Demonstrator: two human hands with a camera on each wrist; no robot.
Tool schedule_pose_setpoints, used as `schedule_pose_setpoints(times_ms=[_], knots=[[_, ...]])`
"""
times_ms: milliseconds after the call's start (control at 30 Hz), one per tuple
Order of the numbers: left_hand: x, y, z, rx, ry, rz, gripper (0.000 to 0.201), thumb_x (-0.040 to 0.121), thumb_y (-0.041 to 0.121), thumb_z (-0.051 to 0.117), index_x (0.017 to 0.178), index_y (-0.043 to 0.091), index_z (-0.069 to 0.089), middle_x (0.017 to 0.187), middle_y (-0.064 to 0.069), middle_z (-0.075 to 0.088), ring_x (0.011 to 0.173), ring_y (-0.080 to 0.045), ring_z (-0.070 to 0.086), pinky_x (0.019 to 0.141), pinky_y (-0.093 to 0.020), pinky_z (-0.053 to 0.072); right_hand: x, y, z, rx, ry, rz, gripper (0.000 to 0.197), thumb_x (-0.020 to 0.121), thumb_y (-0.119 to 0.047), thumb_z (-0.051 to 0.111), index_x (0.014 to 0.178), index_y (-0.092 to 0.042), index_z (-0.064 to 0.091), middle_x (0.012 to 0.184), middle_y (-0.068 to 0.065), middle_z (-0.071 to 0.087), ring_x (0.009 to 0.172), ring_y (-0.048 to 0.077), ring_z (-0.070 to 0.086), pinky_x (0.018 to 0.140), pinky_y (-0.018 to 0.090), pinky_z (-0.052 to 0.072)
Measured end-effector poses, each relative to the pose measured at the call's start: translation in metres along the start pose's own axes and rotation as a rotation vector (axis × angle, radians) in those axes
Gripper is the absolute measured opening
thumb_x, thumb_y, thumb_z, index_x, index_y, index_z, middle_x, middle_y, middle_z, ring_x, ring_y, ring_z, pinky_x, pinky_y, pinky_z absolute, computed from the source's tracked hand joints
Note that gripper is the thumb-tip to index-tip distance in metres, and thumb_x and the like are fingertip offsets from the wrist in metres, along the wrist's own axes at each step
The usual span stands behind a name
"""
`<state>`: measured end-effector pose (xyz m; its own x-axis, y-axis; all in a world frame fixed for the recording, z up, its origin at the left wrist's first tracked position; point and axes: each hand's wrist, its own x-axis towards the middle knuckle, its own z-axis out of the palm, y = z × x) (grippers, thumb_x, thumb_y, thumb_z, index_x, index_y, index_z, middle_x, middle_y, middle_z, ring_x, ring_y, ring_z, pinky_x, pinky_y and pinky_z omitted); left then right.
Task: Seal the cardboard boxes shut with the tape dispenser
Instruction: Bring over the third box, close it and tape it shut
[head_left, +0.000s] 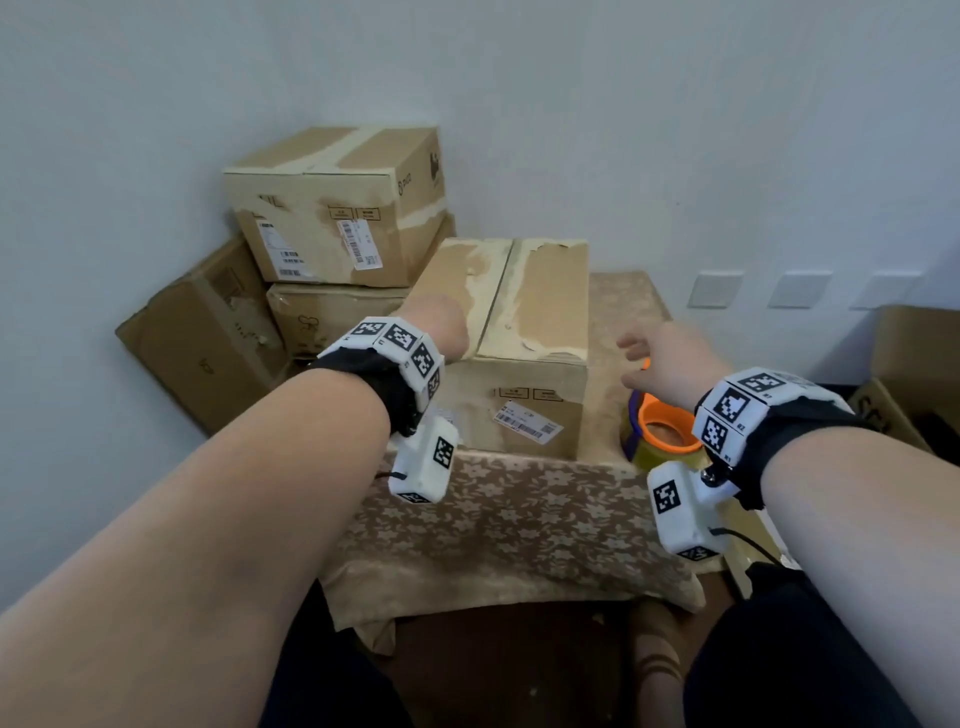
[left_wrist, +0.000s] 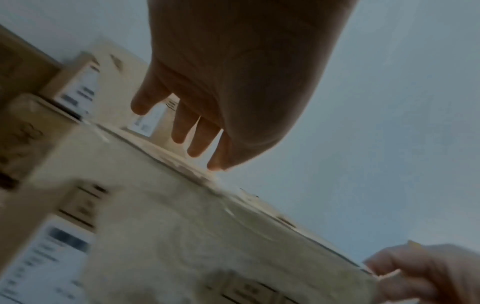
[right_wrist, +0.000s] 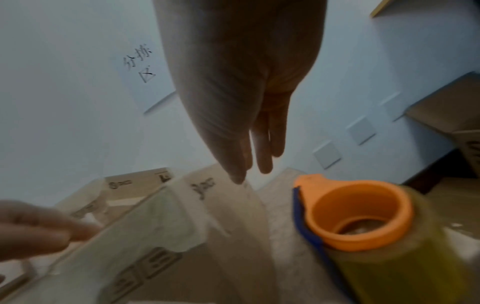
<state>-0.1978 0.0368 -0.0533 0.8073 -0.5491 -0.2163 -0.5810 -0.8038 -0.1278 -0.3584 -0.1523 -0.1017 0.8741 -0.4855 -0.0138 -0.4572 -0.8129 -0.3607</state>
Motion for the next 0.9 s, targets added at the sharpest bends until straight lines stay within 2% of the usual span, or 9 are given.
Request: schedule_pose_setpoints(times_ms=[67, 133, 233, 333, 533, 700, 767, 833, 900], knots=[[0.0, 0.02, -0.002, -0.12, 0.046, 0.074, 0.044, 0.101, 0.031, 0.033, 0.128, 0.003, 0.054, 0.132, -0.014, 0.055, 0.109, -0.025, 0.053, 0.096, -0.036, 0.041, -0.005, 0.012, 0.0, -0.054, -0.007, 0.047, 0.015, 0.082, -0.027, 0.071, 0.091, -0.016, 0.067, 0.09, 0.003, 0.067, 0.089, 0.021, 0.062, 0.069, 0.029, 0.046], [-0.004, 0.044, -0.002, -0.183, 0.009, 0.139, 0.06, 0.101, 0.046, 0.03, 0.141, 0.003, 0.041, 0.144, -0.014, 0.044, 0.128, -0.028, 0.045, 0.104, -0.037, 0.035, -0.01, 0.019, 0.003, -0.137, -0.132, 0.074, 0.028, 0.082, -0.038, 0.07, 0.075, -0.011, 0.066, 0.07, 0.001, 0.059, 0.067, 0.017, 0.056, 0.054, 0.026, 0.039], [0.004, 0.07, 0.002, -0.208, -0.023, 0.163, 0.075, 0.093, 0.064, 0.032, 0.141, 0.006, 0.04, 0.143, -0.016, 0.044, 0.128, -0.031, 0.045, 0.103, -0.038, 0.036, -0.013, 0.025, 0.012, -0.255, -0.334, 0.087, 0.047, 0.083, -0.048, 0.067, 0.062, -0.009, 0.053, 0.055, 0.001, 0.044, 0.053, 0.017, 0.043, 0.051, 0.026, 0.034], [0.013, 0.086, 0.015, -0.185, -0.011, 0.099, 0.091, 0.08, 0.079, 0.035, 0.144, 0.015, 0.033, 0.145, -0.021, 0.035, 0.13, -0.038, 0.037, 0.104, -0.045, 0.033, -0.012, 0.031, 0.024, -0.342, -0.439, 0.073, 0.043, 0.082, -0.053, 0.065, 0.073, -0.011, 0.061, 0.066, 0.002, 0.053, 0.068, 0.021, 0.058, 0.058, 0.027, 0.042], [0.019, 0.095, 0.025, -0.242, 0.043, 0.019, 0.094, 0.068, 0.077, 0.048, 0.144, 0.028, 0.026, 0.15, -0.017, 0.022, 0.137, -0.04, 0.021, 0.104, -0.065, 0.018, 0.0, 0.04, 0.039, -0.43, -0.528, 0.139, 0.035, 0.081, -0.042, 0.067, 0.103, -0.015, 0.064, 0.102, 0.006, 0.067, 0.093, 0.025, 0.066, 0.076, 0.033, 0.054], [0.014, 0.097, 0.031, -0.223, 0.039, 0.018, 0.094, 0.071, 0.074, 0.043, 0.149, 0.031, 0.013, 0.158, -0.014, 0.007, 0.144, -0.037, 0.01, 0.108, -0.065, 0.005, 0.015, 0.037, 0.051, -0.513, -0.631, 0.395, 0.03, 0.095, -0.04, 0.051, 0.099, -0.011, 0.058, 0.079, 0.004, 0.052, 0.065, 0.017, 0.05, 0.053, 0.026, 0.039], [0.011, 0.096, 0.032, -0.213, 0.03, 0.032, 0.096, 0.073, 0.074, 0.041, 0.151, 0.03, 0.008, 0.158, -0.014, 0.002, 0.145, -0.035, 0.006, 0.111, -0.063, 0.003, 0.017, 0.04, 0.05, -0.415, -0.509, 0.466, 0.021, 0.095, -0.031, 0.051, 0.102, -0.012, 0.056, 0.081, 0.005, 0.05, 0.067, 0.018, 0.049, 0.056, 0.028, 0.04], [0.008, 0.094, 0.033, -0.196, 0.007, 0.059, 0.096, 0.074, 0.074, 0.04, 0.152, 0.031, 0.003, 0.159, -0.014, -0.003, 0.146, -0.033, 0.002, 0.112, -0.062, 0.002, 0.018, 0.056, 0.053, -0.308, -0.224, 0.229, 0.024, 0.089, -0.023, 0.055, 0.11, -0.013, 0.052, 0.093, 0.006, 0.051, 0.077, 0.024, 0.052, 0.064, 0.034, 0.043], [0.003, 0.091, 0.032, -0.182, -0.017, 0.105, 0.093, 0.077, 0.072, 0.04, 0.151, 0.031, 0.0, 0.159, -0.014, -0.006, 0.147, -0.031, -0.001, 0.114, -0.06, 0.001, 0.016, 0.061, 0.047, -0.28, -0.129, 0.131, 0.031, 0.087, -0.023, 0.055, 0.114, -0.011, 0.056, 0.113, 0.012, 0.055, 0.094, 0.031, 0.058, 0.075, 0.04, 0.049]])
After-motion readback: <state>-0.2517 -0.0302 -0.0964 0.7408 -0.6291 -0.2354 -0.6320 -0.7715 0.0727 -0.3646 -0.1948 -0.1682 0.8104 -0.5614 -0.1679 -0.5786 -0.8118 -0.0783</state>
